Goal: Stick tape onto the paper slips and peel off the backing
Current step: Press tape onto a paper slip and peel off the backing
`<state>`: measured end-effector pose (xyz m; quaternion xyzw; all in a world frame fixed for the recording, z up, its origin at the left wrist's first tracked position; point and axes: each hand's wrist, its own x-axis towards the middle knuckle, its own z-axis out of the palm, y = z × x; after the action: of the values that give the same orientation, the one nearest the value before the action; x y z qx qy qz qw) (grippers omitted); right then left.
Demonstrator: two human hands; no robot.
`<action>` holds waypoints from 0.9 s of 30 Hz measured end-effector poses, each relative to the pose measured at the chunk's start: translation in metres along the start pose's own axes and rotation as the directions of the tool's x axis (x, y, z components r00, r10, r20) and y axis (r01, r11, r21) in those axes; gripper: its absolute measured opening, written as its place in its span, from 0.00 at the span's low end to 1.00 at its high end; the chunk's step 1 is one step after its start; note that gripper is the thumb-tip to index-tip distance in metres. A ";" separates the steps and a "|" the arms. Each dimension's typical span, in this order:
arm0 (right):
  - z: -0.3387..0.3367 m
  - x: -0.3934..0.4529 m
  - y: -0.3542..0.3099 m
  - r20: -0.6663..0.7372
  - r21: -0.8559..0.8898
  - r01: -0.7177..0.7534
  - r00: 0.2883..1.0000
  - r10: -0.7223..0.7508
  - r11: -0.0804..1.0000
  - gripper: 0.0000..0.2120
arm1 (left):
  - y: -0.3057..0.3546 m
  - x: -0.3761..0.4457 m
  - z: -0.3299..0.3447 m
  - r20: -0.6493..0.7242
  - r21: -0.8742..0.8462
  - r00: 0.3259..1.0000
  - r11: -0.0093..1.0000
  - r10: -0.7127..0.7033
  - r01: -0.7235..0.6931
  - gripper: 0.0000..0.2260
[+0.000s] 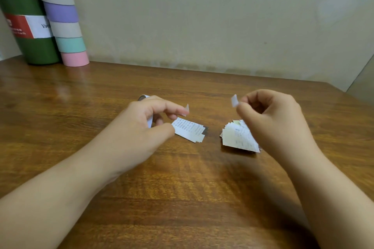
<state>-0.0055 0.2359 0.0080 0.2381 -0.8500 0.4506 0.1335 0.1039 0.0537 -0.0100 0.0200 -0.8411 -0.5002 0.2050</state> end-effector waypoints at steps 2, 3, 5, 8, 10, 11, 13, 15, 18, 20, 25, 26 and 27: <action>-0.006 0.010 0.016 0.037 -0.111 -0.127 0.991 0.132 0.986 0.11 | -0.002 0.002 -0.001 -0.022 0.009 1.000 1.000 -0.009 0.009 0.17; -0.007 0.014 0.023 0.056 -0.160 -0.192 0.978 0.203 0.968 0.12 | -0.003 0.003 -0.002 -0.029 0.007 0.999 1.000 -0.014 0.014 0.17; -0.006 0.020 0.036 0.081 -0.246 -0.275 0.950 0.302 0.929 0.14 | -0.004 0.003 -0.002 -0.036 0.007 0.999 1.000 -0.018 0.019 0.17; -0.005 0.025 0.047 0.088 -0.319 -0.316 0.929 0.360 0.894 0.14 | -0.005 0.004 -0.003 -0.043 0.008 0.999 1.000 -0.025 0.026 0.16; -0.005 0.026 0.049 0.083 -0.330 -0.319 0.928 0.364 0.888 0.10 | -0.005 0.004 -0.003 -0.050 0.011 0.998 0.999 -0.036 0.037 0.17; -0.006 0.027 0.049 0.076 -0.322 -0.317 0.931 0.358 0.892 0.08 | -0.004 0.004 -0.003 -0.055 0.010 0.998 0.999 -0.042 0.043 0.17; -0.005 0.027 0.049 0.054 -0.275 -0.307 0.941 0.333 0.911 0.04 | -0.004 0.004 -0.003 -0.063 0.007 0.997 0.999 -0.050 0.051 0.18; -0.004 0.028 0.049 0.032 -0.229 -0.294 0.950 0.309 0.928 0.06 | -0.003 0.004 -0.002 -0.062 0.005 0.997 0.998 -0.056 0.056 0.18; -0.003 0.028 0.050 0.010 -0.202 -0.290 0.955 0.298 0.936 0.10 | -0.003 0.003 -0.002 -0.062 -0.008 0.996 0.998 -0.067 0.066 0.17; -0.003 0.026 0.046 -0.009 -0.156 -0.264 0.964 0.266 0.952 0.11 | -0.002 0.003 -0.002 -0.055 -0.011 0.996 0.998 -0.068 0.068 0.17; 0.006 0.005 0.012 0.095 0.025 0.087 0.992 -0.089 0.996 0.05 | 0.000 0.001 -0.001 -0.007 -0.008 0.999 0.999 -0.039 0.039 0.11; 0.010 -0.002 0.005 0.141 0.072 0.156 0.976 -0.165 0.985 0.05 | -0.001 0.000 0.000 -0.002 0.004 0.999 0.999 -0.042 0.042 0.11; 0.015 -0.008 0.000 0.191 0.116 0.202 0.956 -0.221 0.973 0.07 | -0.001 0.000 0.000 0.003 0.011 0.999 0.999 -0.044 0.044 0.10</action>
<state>0.0010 0.2260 -0.0036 0.3783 -0.8063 0.4472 0.0822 0.1043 0.0535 -0.0106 0.0392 -0.8436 -0.4998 0.1924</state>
